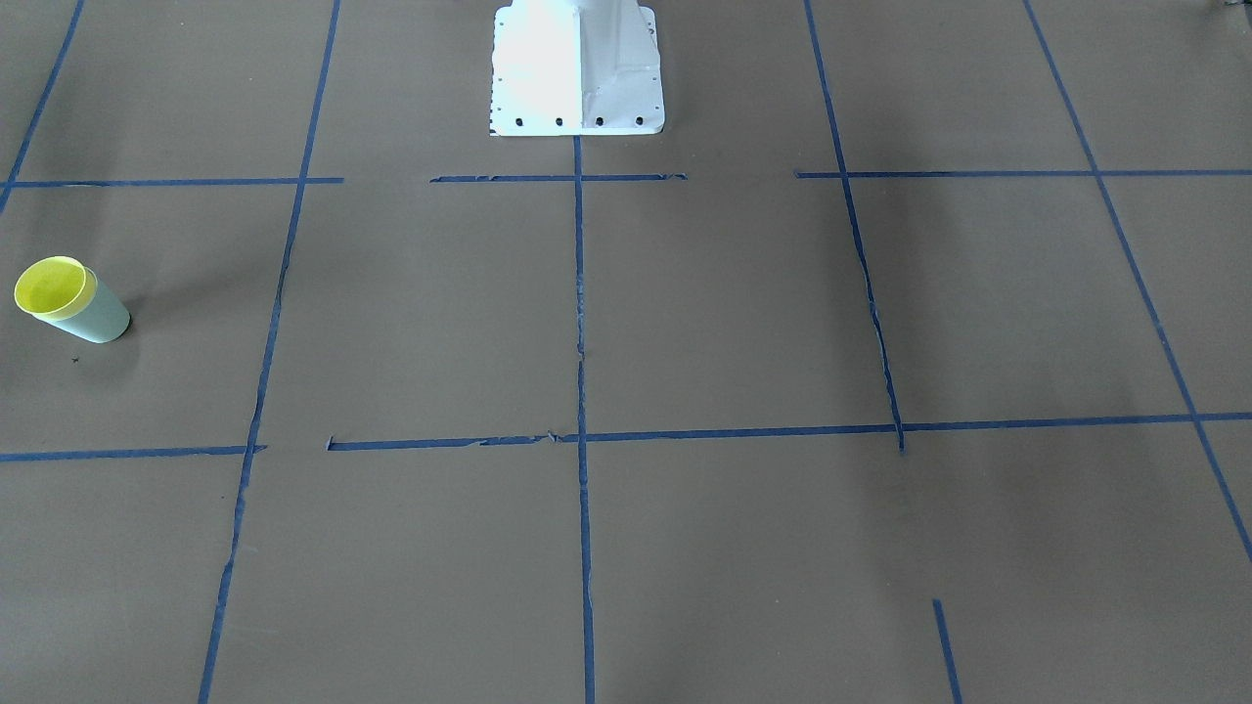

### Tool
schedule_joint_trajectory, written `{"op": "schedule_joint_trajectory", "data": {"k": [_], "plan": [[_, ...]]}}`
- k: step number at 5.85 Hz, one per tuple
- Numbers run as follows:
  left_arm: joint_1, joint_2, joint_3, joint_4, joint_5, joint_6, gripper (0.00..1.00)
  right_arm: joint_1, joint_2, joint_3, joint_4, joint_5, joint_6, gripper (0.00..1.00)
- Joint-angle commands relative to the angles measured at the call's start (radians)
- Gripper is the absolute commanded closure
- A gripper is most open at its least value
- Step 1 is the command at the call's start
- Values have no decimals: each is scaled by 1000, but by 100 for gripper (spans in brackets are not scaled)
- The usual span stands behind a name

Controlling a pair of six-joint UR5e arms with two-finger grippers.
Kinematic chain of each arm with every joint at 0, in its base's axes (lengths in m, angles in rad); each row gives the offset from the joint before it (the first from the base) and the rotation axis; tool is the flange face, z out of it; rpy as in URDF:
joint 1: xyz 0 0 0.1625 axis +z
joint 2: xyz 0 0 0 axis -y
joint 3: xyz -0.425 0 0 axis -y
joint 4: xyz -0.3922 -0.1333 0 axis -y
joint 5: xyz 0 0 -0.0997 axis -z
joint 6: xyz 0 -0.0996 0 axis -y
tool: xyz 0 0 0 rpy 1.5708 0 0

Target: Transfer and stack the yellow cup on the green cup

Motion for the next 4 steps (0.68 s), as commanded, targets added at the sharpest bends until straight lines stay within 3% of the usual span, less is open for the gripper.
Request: {"op": "schedule_joint_trajectory", "data": {"k": [1,4], "plan": [[0,5,1,-3,8,-2,0,0,-4,1,4,2,0,0],[8,-1,-2,0,13,-3,0,23,-14,4,6,8,-2,0]]}}
